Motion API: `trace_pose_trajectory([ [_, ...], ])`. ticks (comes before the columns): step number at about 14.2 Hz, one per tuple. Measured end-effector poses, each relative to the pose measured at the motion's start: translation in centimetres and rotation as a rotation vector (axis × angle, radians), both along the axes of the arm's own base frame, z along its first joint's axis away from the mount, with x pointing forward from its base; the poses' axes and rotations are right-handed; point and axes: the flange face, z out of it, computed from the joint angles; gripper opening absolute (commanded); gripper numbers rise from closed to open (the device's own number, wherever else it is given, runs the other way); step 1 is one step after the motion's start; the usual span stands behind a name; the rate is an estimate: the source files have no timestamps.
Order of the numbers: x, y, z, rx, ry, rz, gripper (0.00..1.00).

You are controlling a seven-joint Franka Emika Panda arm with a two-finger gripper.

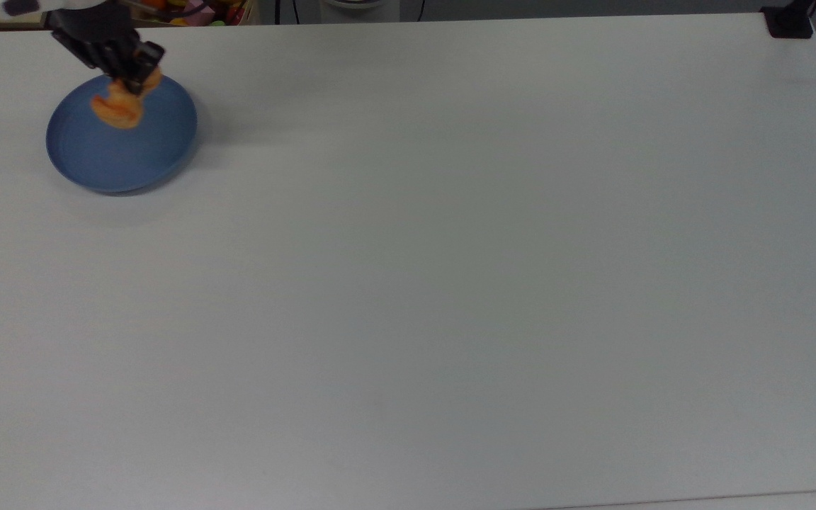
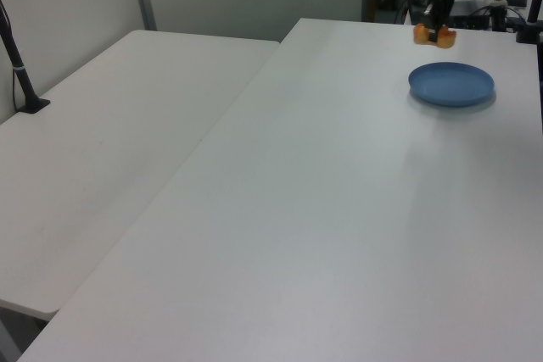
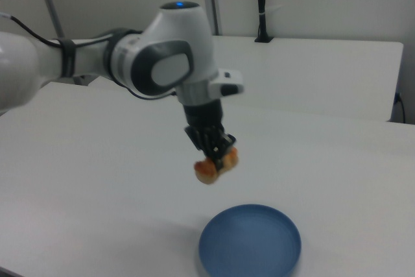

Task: Put the bread on the table
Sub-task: 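Lift the bread roll up off the blue plate, then carry the held bread roll away from the plate across the table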

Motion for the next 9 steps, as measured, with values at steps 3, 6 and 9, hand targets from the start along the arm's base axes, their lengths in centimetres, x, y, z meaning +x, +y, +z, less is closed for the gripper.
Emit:
trace_pose_trajectory([
  [3,0.9,6.0,1.9,0.016,-0.007,0.084,0.06],
  [6,1.2,12.0,3.8,0.024,-0.033,0.120,0.07],
  [9,1.2,18.7,4.6,0.032,-0.042,0.175,0.07],
])
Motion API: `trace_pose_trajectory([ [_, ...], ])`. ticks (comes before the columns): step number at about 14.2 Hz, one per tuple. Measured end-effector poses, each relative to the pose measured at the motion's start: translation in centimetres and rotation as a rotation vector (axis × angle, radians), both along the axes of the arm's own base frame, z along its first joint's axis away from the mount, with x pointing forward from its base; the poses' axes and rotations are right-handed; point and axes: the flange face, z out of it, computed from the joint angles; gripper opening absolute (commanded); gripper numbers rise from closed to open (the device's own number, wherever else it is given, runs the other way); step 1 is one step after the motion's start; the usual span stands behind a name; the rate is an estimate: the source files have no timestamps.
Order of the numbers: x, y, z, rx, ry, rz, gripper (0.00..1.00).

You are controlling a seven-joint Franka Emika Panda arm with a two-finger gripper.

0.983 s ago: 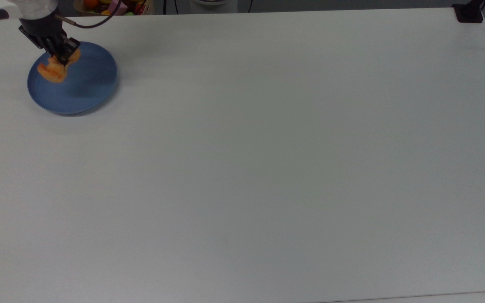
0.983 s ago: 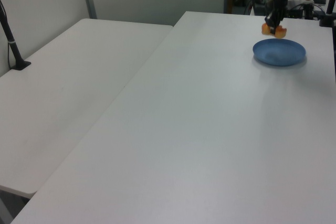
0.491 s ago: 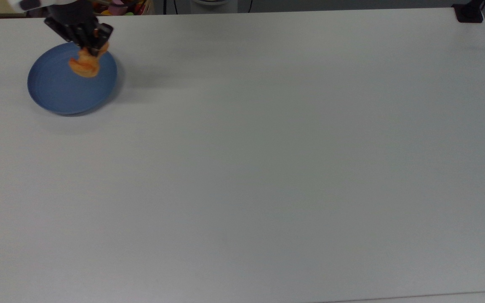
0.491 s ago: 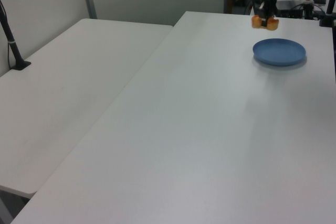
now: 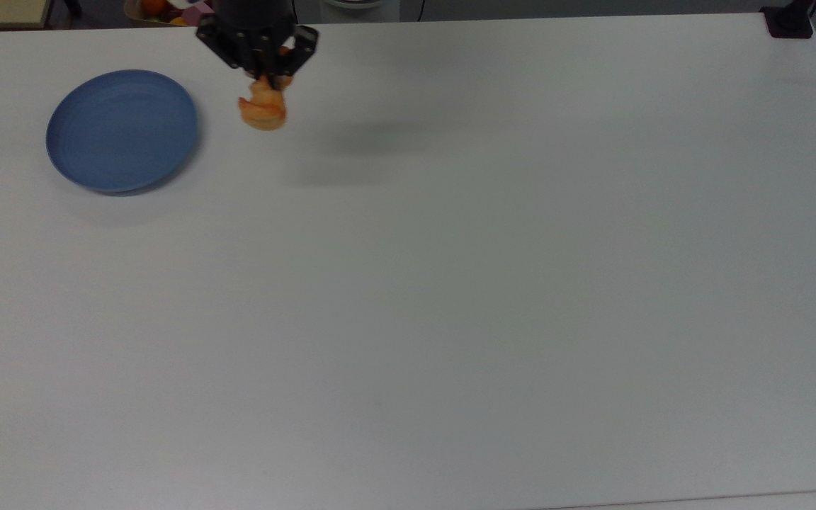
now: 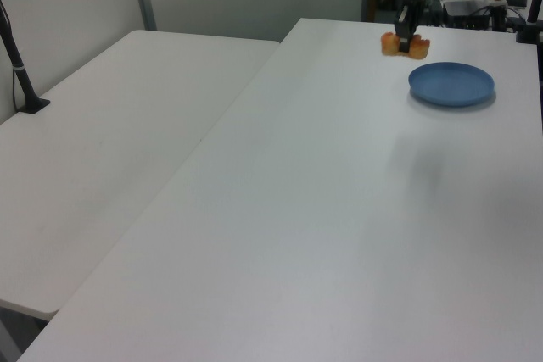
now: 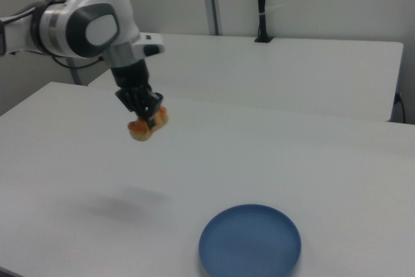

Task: Put the bread on the table
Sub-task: 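Carry the held bread roll away from the plate across the table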

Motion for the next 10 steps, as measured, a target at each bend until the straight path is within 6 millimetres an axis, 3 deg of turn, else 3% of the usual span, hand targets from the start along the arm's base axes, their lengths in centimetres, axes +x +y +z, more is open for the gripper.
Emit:
trace_pose_trajectory([
  [5,-1.3,12.7,0.0,0.015,-0.006,0.095,0.12],
  [10,-5.4,24.9,-0.2,0.034,-0.003,0.154,0.14],
])
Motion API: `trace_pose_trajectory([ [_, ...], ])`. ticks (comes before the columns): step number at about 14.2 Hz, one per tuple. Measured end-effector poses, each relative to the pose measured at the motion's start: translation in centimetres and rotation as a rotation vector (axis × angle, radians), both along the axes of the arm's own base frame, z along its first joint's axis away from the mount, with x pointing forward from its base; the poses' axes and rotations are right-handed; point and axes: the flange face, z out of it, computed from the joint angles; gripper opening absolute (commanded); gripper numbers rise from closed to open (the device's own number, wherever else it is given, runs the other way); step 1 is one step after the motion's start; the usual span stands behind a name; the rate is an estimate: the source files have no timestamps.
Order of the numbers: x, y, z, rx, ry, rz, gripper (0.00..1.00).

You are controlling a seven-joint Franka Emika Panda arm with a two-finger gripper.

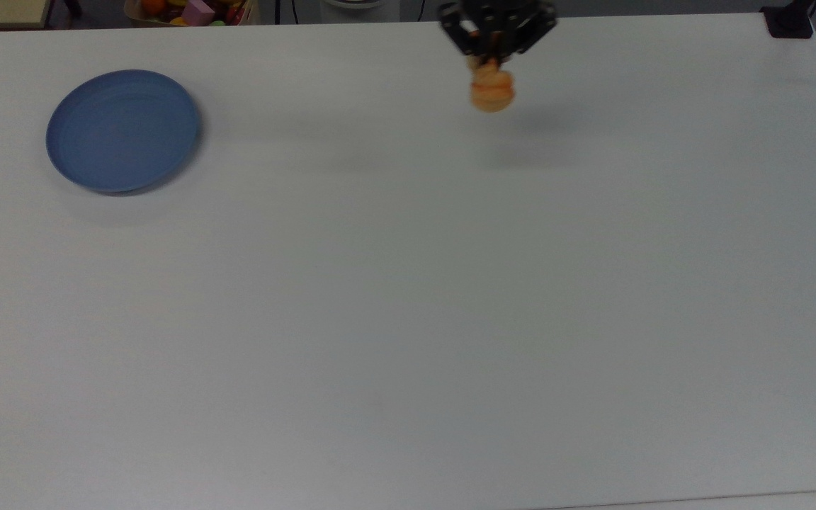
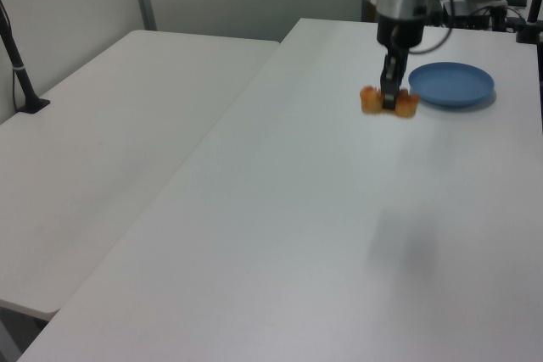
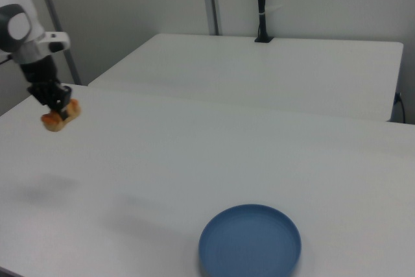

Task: Put the bread on the table
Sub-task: 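Carry the held bread roll away from the plate across the table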

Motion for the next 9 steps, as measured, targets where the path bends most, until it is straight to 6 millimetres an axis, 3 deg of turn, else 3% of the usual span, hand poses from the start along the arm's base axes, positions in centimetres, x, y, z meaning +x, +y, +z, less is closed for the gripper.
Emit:
trace_pose_trajectory([
  [3,-3.3,7.0,-1.2,0.012,0.019,0.030,0.14],
  [5,-4.4,10.0,-3.1,0.019,0.030,0.046,0.15],
  [8,-4.8,13.8,-8.1,-0.001,0.035,0.061,0.18],
  [9,-4.8,15.3,-11.3,-0.016,0.041,0.072,0.18],
])
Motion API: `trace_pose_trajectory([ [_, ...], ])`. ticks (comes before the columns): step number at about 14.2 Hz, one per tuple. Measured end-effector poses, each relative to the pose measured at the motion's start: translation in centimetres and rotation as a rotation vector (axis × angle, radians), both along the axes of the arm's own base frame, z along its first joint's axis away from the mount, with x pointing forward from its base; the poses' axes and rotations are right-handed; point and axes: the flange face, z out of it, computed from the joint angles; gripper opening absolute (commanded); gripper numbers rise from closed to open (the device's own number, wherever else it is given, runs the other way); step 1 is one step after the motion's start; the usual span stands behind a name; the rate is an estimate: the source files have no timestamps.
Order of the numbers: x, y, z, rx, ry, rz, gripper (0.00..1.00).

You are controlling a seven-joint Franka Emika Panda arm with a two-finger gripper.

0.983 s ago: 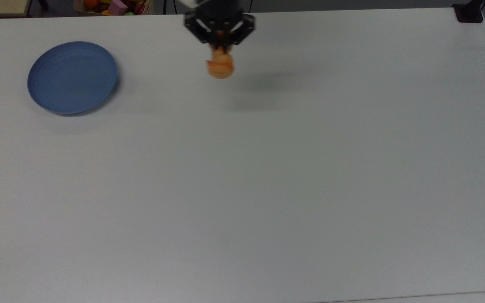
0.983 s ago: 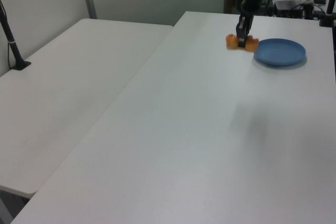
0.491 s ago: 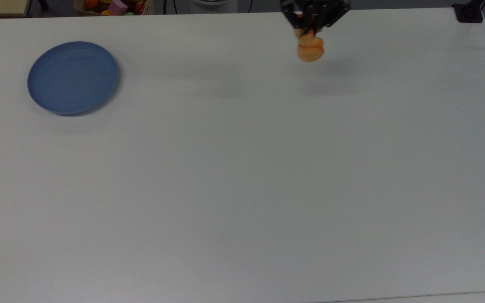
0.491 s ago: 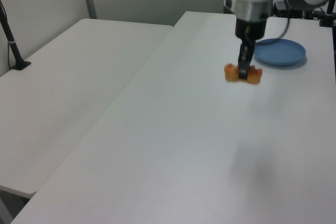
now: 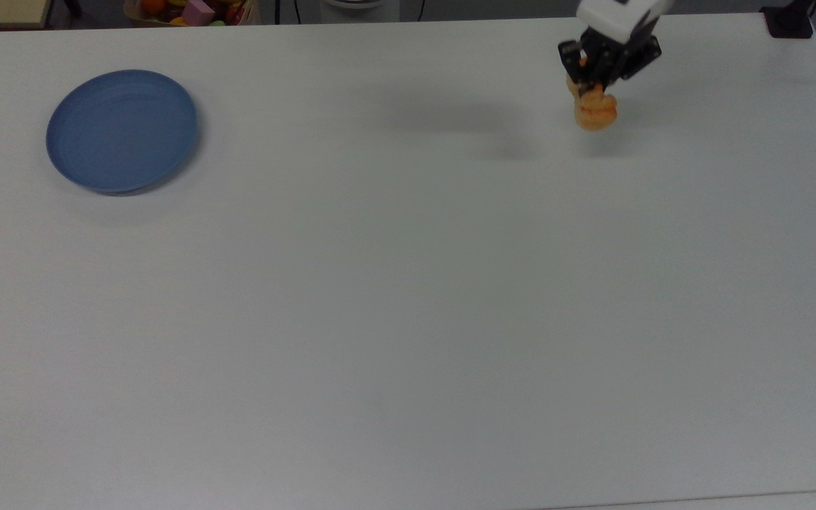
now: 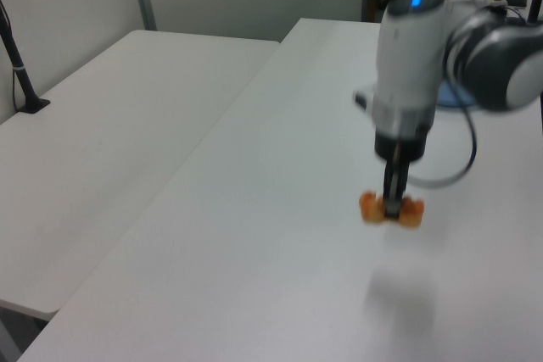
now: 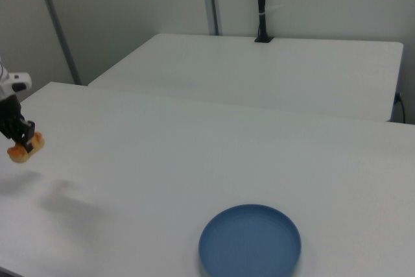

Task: Put the bread on the table
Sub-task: 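Carry the held bread roll away from the plate across the table, then lower the bread roll onto the bare table and open the gripper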

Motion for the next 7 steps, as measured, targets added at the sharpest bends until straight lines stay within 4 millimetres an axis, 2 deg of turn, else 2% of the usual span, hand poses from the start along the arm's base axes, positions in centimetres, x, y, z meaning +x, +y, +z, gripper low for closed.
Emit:
trace_pose_trajectory([
  [2,-0.2,1.5,-4.0,-0.026,0.020,0.022,0.20],
  [4,-0.8,2.6,-7.7,-0.053,0.046,0.039,0.27],
  [6,-1.2,3.4,-10.3,-0.072,0.057,0.040,0.43],
  [7,-1.2,3.6,-10.8,-0.076,0.056,0.036,0.59],
])
